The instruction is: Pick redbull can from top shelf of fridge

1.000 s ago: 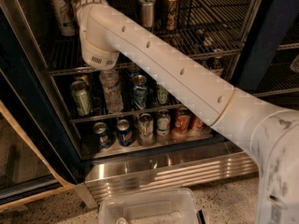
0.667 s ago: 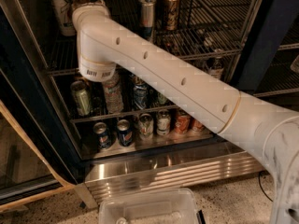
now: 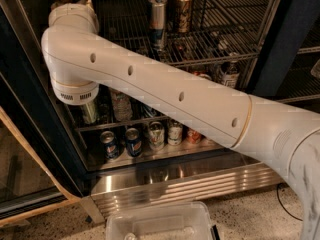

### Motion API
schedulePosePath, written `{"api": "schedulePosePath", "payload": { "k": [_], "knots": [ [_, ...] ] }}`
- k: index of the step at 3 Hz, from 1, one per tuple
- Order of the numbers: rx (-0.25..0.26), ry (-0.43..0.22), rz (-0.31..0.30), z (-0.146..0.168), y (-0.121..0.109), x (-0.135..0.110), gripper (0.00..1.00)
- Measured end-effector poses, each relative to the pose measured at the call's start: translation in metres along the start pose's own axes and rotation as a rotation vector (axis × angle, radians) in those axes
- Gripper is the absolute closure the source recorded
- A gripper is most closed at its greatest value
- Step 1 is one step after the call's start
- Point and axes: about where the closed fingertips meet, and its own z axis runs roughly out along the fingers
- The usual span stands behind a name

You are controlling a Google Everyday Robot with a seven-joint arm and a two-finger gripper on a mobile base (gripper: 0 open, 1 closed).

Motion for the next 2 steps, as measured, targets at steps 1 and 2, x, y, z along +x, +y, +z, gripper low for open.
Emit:
{"api": "schedulePosePath", "payload": {
  "k": [1, 2],
  "knots": [
    [0.0, 0.007, 0.006, -0.006, 0.001, 0.001, 1.0],
    [0.01, 0.005, 0.039, -0.029, 0.0, -0.001, 1.0]
  ]
}}
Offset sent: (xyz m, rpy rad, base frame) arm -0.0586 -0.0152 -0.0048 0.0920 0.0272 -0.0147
